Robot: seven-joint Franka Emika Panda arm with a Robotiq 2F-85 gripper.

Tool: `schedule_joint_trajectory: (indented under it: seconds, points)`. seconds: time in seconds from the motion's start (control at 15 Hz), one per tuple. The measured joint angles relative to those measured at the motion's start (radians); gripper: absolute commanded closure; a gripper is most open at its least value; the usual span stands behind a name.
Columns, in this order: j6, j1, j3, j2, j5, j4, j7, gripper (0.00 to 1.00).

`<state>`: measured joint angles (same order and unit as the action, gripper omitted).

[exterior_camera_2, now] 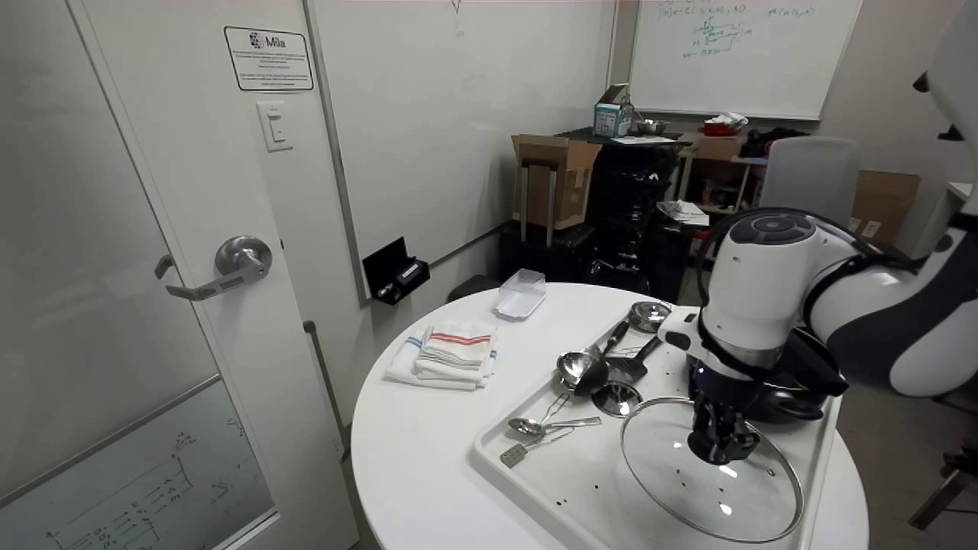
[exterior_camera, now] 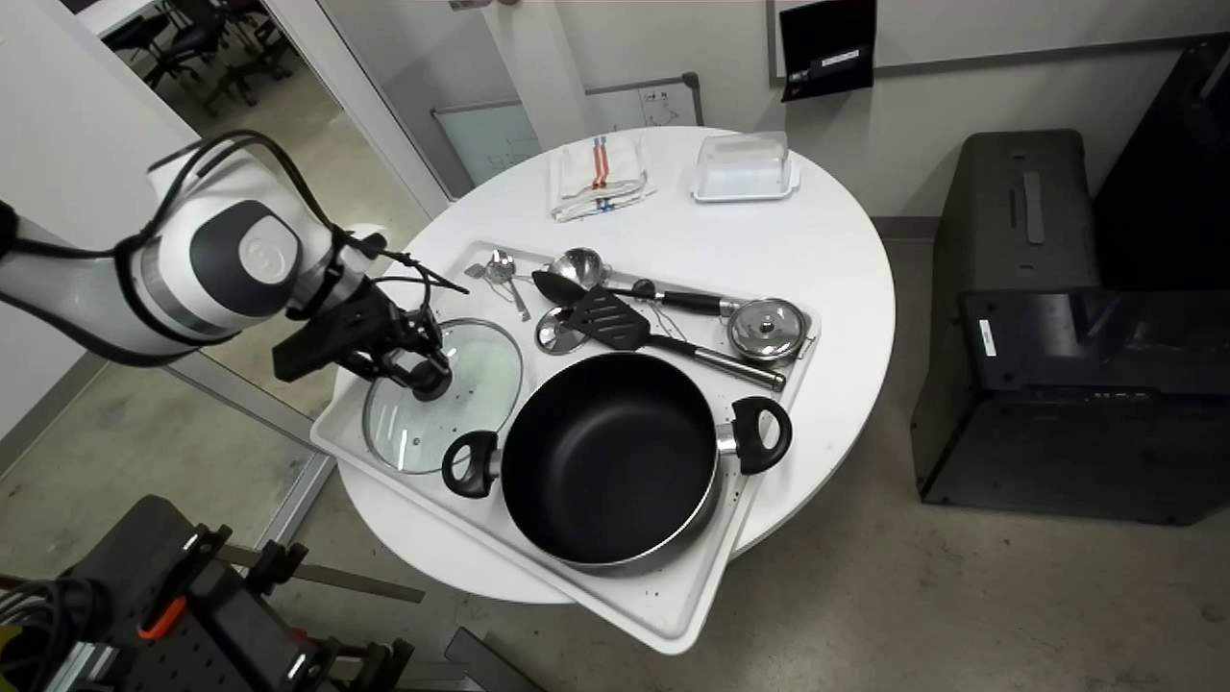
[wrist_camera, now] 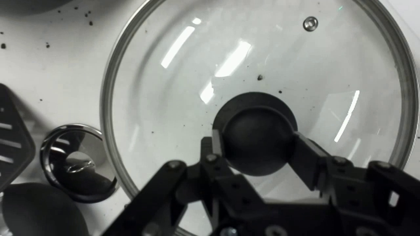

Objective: Put the lid on the pot

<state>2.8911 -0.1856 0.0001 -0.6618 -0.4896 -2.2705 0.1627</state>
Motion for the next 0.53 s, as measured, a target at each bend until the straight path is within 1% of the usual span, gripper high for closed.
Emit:
schedule_joint_trajectory:
  seconds: [0.13, 0.4, 0.53]
  points:
    - [-0.001, 0.037, 0.031, 0.072, 0.024, -0.051, 0.033, 0.74]
    - [-0.015, 0.135, 0.110, 0.211, 0.113, -0.135, 0.116, 0.74]
    - [-0.035, 0.169, 0.126, 0.267, 0.152, -0.156, 0.135, 0.74]
